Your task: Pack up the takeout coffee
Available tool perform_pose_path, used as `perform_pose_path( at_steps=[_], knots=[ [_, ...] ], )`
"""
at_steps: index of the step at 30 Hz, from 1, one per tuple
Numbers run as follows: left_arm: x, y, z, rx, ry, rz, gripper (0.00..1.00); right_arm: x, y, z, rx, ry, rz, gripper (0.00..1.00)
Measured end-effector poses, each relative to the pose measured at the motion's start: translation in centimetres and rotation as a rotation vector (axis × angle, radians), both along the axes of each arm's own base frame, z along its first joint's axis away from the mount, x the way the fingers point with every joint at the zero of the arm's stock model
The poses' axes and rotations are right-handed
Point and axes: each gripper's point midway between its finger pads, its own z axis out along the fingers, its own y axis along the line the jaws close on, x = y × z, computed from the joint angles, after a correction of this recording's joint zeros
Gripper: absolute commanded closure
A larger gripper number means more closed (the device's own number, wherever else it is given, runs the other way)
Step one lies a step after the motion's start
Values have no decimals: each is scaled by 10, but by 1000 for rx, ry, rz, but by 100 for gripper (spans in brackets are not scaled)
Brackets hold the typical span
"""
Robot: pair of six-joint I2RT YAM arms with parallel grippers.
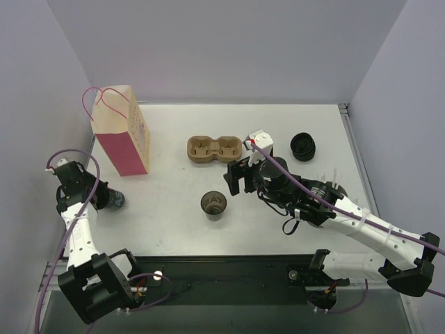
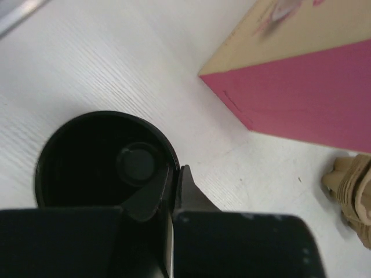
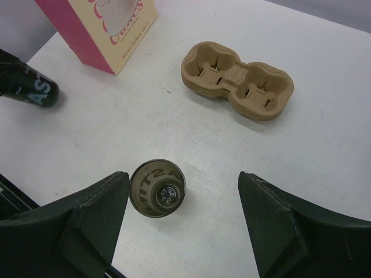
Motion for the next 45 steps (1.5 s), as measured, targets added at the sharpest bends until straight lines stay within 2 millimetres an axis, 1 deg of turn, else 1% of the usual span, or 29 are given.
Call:
perform_pose_path(
  at_steps=[2, 4, 7, 12, 15, 19, 24, 29, 32, 35, 38, 39, 41, 43, 45],
  knots=[
    [2, 12, 15, 67, 3, 16, 100, -1, 0, -1, 5, 10, 0, 23],
    [-5, 21, 20, 123, 55, 39, 100, -2, 0, -1, 4, 15, 1, 23],
    [-13, 18, 24, 200, 139, 21, 100, -3, 0, 1, 5, 19, 2, 23],
    [-11, -2, 32, 330, 226, -73, 100, -4, -1, 6, 6, 20, 5, 23],
    [-13, -6, 26, 384, 284, -100, 100, -5, -2, 7, 6, 20, 4, 23],
    [-15, -6, 16, 443, 352, -119, 100, -5, -3, 6, 3, 25, 4, 23],
    [-19, -6, 0, 462, 410, -139, 100, -6, -3, 5, 6, 30, 1, 23],
    [-13, -4, -2, 472, 406, -146, 100, -6, -3, 5, 9, 32, 0, 23],
    [-10, -5, -3, 474, 392, -154, 94, -6, -2, 5, 12, 34, -2, 23],
    [-10, -8, -5, 467, 390, -167, 91, -6, -3, 6, 14, 34, -2, 23],
    [-8, -11, -8, 463, 393, -178, 83, -7, -4, 8, 20, 33, -2, 23],
    [-8, -11, -8, 463, 393, -179, 77, -8, -5, 9, 23, 31, -2, 23],
    [-8, -12, -8, 463, 393, -180, 72, -9, -7, 12, 32, 25, -2, 23],
    [-7, -13, -8, 463, 392, -182, 65, -10, -9, 16, 42, 19, -3, 23],
    [-7, -14, -7, 463, 389, -185, 62, -10, -12, 19, 49, 12, -7, 23]
  ],
)
